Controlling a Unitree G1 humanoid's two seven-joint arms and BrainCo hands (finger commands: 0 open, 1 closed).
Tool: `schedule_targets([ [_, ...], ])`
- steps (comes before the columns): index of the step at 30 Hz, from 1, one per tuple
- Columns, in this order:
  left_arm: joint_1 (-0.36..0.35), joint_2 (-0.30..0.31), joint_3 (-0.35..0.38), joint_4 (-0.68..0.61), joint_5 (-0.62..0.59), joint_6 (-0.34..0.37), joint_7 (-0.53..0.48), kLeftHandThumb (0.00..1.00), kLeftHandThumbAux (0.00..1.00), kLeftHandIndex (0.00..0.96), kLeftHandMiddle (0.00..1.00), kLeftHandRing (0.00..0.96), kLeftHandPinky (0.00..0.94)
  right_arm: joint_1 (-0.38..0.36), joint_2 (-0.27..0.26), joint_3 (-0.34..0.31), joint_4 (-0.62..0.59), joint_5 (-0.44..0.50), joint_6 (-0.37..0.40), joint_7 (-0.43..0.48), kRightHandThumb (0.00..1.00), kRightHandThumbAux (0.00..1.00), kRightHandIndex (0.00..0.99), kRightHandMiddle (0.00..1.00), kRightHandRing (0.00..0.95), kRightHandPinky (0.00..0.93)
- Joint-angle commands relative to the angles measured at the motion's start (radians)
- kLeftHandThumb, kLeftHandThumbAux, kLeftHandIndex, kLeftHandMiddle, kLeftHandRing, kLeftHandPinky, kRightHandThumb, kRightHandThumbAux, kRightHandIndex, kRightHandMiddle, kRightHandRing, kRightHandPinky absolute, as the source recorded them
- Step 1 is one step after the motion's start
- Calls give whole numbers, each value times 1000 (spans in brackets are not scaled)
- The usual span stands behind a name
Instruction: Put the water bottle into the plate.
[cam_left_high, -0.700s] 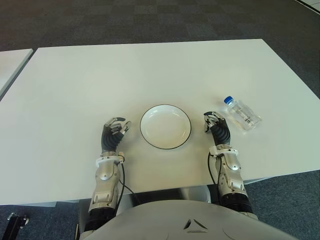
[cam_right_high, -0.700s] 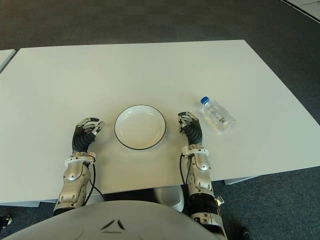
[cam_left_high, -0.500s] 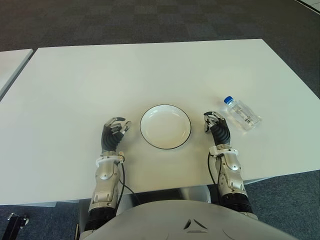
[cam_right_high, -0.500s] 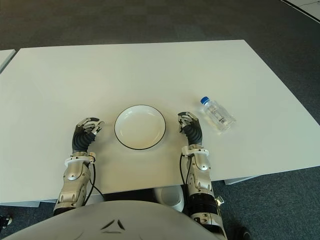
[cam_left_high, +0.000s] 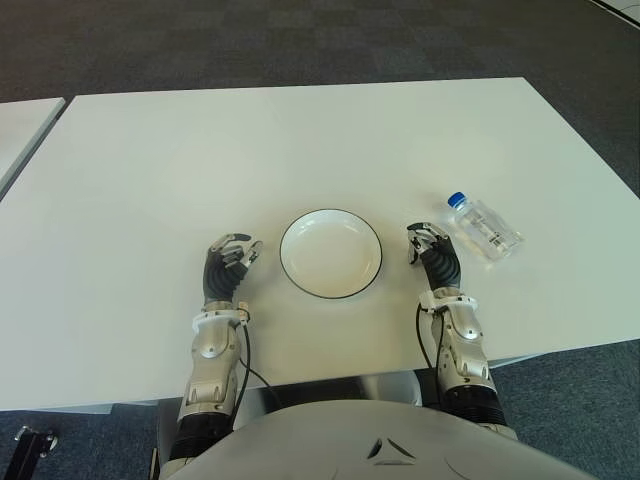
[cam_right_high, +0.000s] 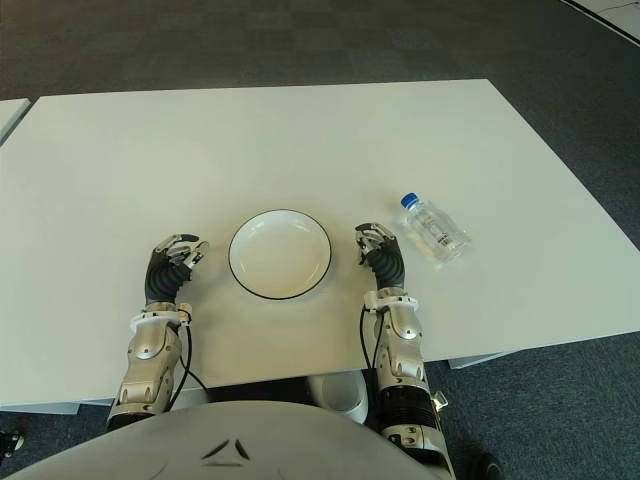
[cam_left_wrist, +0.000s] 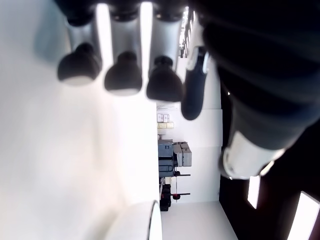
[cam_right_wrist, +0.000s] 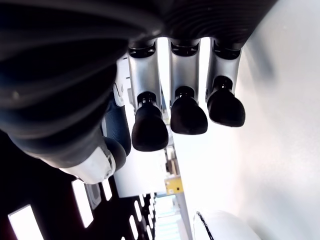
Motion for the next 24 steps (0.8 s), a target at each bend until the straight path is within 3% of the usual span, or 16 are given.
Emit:
schedule_targets([
  [1,5,-7,-13,23,11,13,2,703,719,436,842,850,847,-18,-13,-9,-4,-2,27,-6,700,731,437,831,821,792],
  [7,5,-9,-15,28,18,8,3,703,720,436,843,848,841,-76,-44,-27,-8,-9,18,-14,699,731,437,836,826,804],
  [10,5,-11,-15,29,24,7,9,702,720,435,844,850,843,-113,-73,-39,-3,-41,-20,-34,699,731,437,839,828,807],
  [13,4,-10,-13,33,28,4,10,702,721,435,847,852,846,-161,-109,-48,-6,-130,-102,-99,700,730,437,831,820,787],
  [19,4,-12,-11,40,28,-8,12,702,721,436,847,853,843,-195,-153,-41,-51,-302,-185,-226,703,727,439,780,758,703],
  [24,3,-12,-11,47,31,-23,16,702,721,436,848,855,849,-205,-188,-24,-135,-465,-153,-319,695,729,428,643,609,511],
])
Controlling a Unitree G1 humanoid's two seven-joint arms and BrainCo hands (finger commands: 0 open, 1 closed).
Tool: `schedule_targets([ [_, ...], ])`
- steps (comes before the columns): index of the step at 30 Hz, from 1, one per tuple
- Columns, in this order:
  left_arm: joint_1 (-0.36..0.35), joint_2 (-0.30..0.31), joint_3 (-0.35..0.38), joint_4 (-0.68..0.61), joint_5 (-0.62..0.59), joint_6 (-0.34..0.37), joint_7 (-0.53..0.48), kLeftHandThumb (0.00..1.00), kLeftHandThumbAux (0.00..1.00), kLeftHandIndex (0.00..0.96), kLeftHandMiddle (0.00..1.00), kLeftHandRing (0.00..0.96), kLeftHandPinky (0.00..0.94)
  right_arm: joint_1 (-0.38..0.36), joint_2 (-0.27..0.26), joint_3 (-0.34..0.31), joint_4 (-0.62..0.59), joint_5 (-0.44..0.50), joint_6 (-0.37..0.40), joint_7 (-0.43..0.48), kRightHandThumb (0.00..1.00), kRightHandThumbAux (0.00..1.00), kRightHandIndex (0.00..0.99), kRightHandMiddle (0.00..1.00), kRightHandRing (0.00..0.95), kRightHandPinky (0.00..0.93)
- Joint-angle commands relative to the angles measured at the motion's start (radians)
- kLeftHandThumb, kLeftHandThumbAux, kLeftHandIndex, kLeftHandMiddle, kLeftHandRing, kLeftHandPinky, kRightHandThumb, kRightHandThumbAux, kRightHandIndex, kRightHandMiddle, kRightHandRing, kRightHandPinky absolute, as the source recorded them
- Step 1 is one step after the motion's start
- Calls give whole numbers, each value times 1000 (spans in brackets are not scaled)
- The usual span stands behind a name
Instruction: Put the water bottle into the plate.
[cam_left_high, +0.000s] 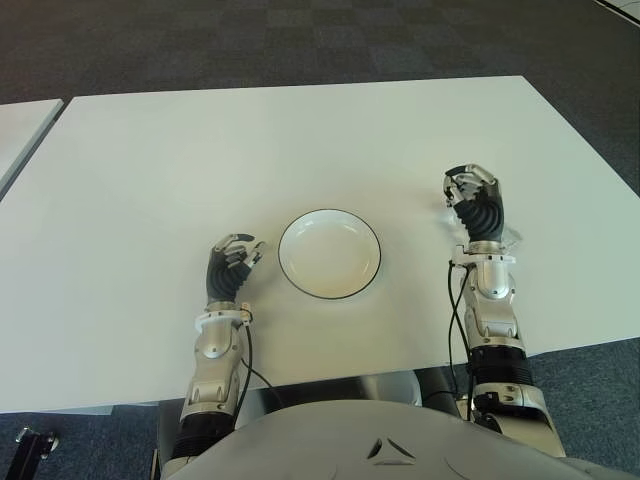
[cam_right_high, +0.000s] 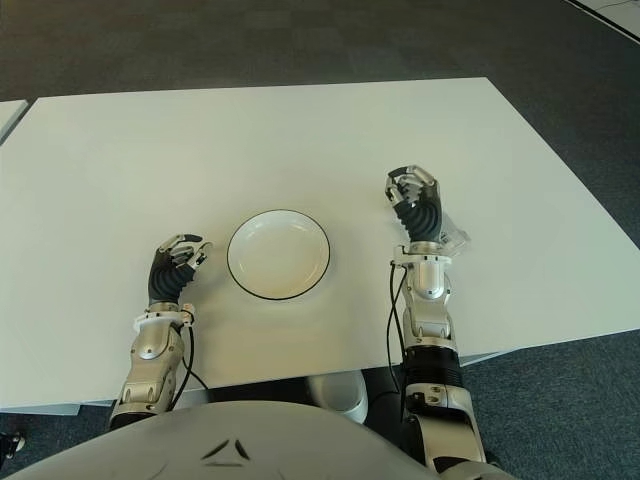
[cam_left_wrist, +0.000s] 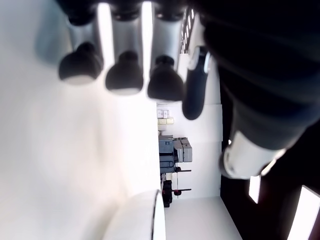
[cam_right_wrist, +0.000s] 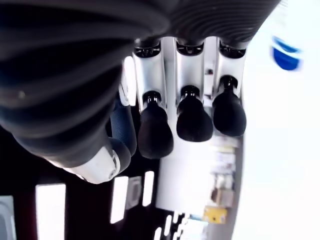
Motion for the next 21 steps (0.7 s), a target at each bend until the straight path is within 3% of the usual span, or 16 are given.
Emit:
schedule_targets([
  [1,6,-1,-2,27,10,2,11,702,721,436,848,855,849,-5,-29,21,-73,-153,30,-74,694,730,426,623,588,490],
  [3,5,0,-1,29,8,1,9,701,721,436,846,852,843,-9,-47,24,-84,-195,37,-92,687,732,418,501,470,400],
  [7,8,-1,-1,31,10,0,12,701,721,436,845,850,841,-16,-111,19,-81,-281,54,-115,680,733,408,372,357,327],
  [9,7,-1,0,31,9,2,11,701,721,435,845,849,840,-23,-144,18,-75,-321,64,-126,466,733,262,276,263,254],
  [12,9,1,1,25,6,18,7,701,721,435,843,845,828,-37,-183,21,-67,-384,88,-151,368,713,158,187,175,185],
  [16,12,-1,2,24,11,12,13,701,721,435,841,841,820,-45,-215,30,-106,-463,168,-162,335,672,73,89,79,97],
  [21,13,-6,4,26,15,4,23,701,721,436,845,848,841,-48,-209,42,-205,-557,382,-103,384,551,10,12,10,13],
])
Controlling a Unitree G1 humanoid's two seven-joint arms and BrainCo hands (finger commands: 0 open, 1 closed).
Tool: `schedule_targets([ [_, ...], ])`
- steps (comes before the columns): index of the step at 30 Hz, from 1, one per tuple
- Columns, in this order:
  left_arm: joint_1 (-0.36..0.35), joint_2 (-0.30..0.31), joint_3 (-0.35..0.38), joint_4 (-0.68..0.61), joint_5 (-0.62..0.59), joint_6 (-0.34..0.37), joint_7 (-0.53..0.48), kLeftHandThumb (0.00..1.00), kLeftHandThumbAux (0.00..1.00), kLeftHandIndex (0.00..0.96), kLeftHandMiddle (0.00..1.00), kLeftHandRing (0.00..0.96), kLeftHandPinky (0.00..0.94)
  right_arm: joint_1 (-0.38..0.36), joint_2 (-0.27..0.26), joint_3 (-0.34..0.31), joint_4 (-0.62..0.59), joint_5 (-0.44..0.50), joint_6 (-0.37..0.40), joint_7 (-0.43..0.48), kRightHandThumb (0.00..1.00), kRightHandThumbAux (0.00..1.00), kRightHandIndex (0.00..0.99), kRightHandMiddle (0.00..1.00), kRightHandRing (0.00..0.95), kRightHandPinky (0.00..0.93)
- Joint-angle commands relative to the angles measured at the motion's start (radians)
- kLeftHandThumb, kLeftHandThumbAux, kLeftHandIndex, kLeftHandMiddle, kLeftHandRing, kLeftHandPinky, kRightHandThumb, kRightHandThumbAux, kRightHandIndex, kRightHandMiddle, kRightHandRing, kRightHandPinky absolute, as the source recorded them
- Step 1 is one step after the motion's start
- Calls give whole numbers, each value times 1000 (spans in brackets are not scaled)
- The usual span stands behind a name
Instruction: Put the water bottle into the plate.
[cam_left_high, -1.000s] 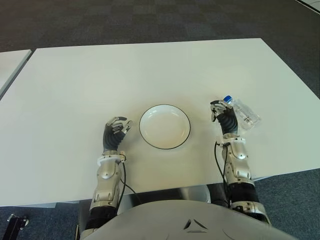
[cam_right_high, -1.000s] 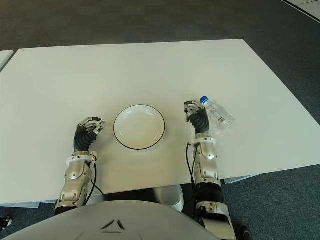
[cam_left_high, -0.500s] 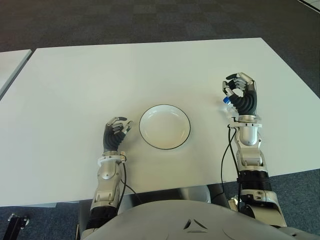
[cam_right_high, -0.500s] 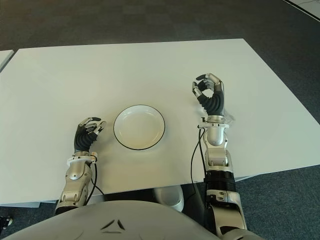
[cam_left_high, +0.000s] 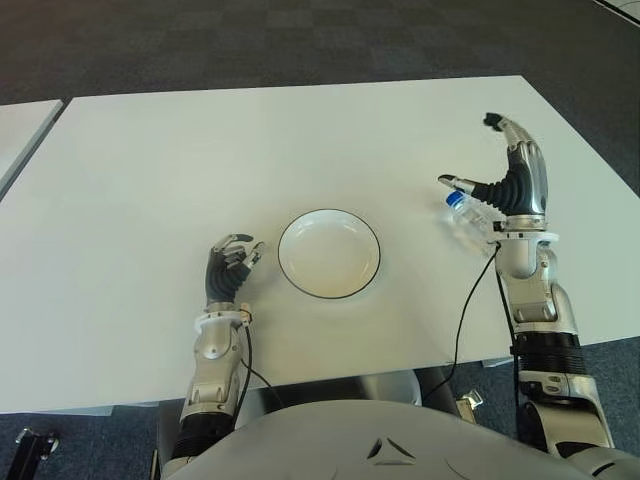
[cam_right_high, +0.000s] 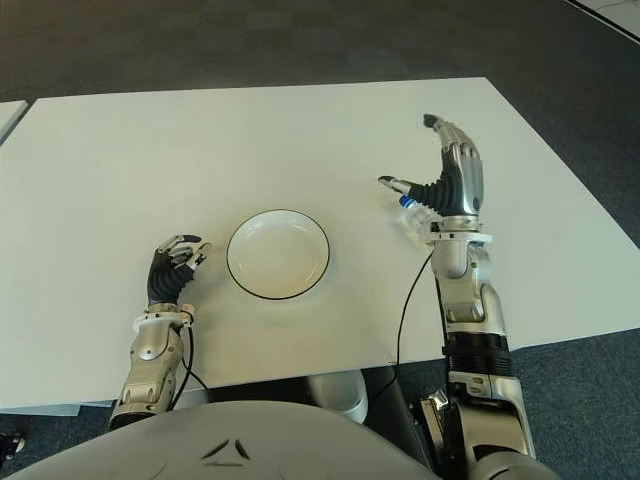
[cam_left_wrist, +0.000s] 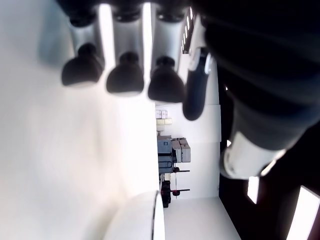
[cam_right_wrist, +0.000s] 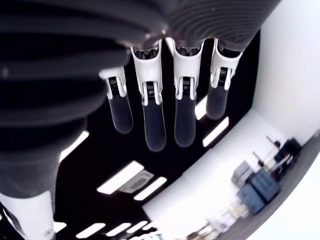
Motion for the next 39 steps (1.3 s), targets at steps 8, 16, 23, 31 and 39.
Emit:
schedule_targets([
  [8,14,-7,-1,18,10,13,20,701,720,436,848,854,848,-52,12,56,-76,-199,440,107,448,401,0,0,0,0],
  [16,19,-9,0,15,0,-1,13,702,720,436,846,852,847,-173,-38,85,237,-258,535,58,363,288,0,0,0,0],
  [23,21,-7,1,8,5,5,15,703,720,436,844,850,844,-123,-10,101,94,-237,686,249,360,256,0,0,0,7],
  [31,23,-9,2,1,1,18,14,703,719,436,843,850,846,-143,23,144,130,-204,808,322,522,144,0,0,0,0],
  [39,23,-11,5,-3,-4,12,15,704,718,437,841,850,849,-256,-27,202,578,-146,655,246,590,134,0,0,0,0],
])
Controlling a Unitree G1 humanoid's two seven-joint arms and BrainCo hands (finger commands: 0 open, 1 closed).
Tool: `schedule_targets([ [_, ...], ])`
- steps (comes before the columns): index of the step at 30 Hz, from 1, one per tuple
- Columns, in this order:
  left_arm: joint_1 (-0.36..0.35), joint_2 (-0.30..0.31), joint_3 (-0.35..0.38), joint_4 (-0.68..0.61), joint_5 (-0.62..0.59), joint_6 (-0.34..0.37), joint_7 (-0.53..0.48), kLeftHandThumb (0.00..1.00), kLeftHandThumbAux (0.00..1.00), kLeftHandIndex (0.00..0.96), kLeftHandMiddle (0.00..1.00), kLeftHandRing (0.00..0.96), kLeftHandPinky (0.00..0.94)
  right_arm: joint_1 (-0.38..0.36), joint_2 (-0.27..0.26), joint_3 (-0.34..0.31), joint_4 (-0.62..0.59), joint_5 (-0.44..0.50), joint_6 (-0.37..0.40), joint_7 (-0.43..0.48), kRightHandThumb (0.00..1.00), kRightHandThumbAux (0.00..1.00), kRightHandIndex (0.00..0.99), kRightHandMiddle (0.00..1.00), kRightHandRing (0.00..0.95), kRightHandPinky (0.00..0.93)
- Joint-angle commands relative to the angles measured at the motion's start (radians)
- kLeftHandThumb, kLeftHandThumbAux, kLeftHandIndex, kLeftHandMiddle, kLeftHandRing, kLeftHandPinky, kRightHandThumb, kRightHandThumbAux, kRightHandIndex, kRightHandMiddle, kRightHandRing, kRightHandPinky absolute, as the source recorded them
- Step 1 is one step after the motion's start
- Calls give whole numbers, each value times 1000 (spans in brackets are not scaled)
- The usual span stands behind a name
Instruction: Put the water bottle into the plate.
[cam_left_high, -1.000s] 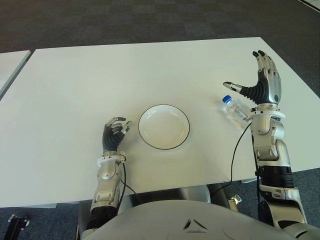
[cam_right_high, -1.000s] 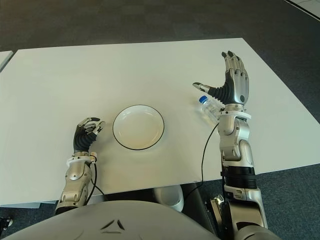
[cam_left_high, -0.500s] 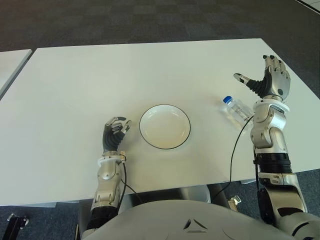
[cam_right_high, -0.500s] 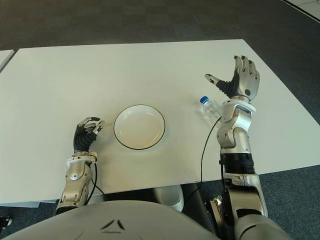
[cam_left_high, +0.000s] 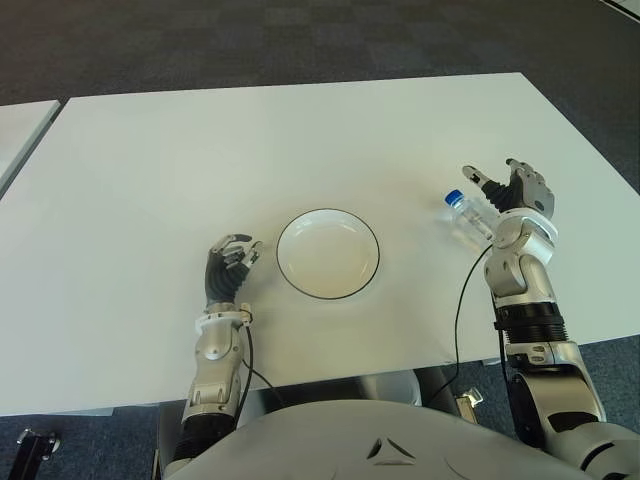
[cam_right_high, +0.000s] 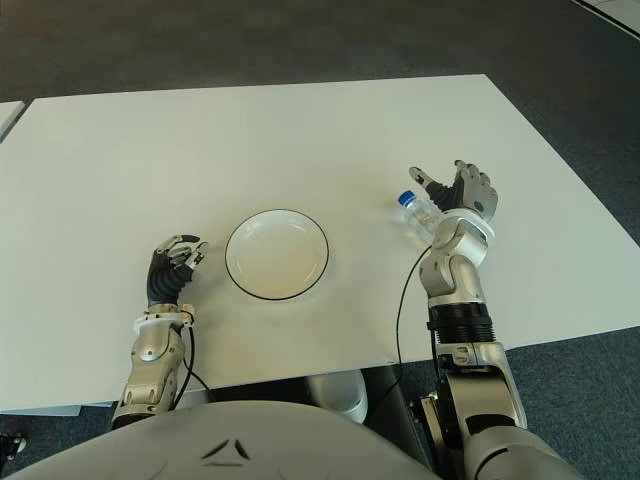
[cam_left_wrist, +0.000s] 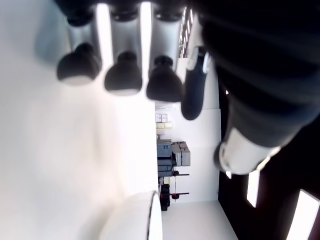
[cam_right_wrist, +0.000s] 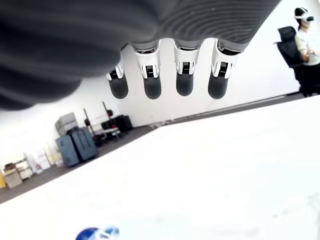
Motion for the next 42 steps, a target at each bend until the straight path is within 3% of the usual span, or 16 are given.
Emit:
schedule_targets([
  [1,18,-6,2,5,-2,14,8,705,718,437,841,850,850,-79,-36,54,325,56,-109,-35,593,135,0,0,0,0],
  [10,26,-4,4,-13,-11,38,-3,705,717,437,841,850,847,-70,-36,141,449,66,-144,-43,596,139,0,0,0,0],
  [25,37,-3,-2,-30,11,45,12,703,719,436,836,838,833,-134,-31,270,685,89,-209,-39,580,146,0,0,0,0],
  [42,36,10,-3,-24,-11,35,-17,702,721,435,837,837,808,-159,69,435,920,52,-203,-17,570,181,0,0,0,0],
])
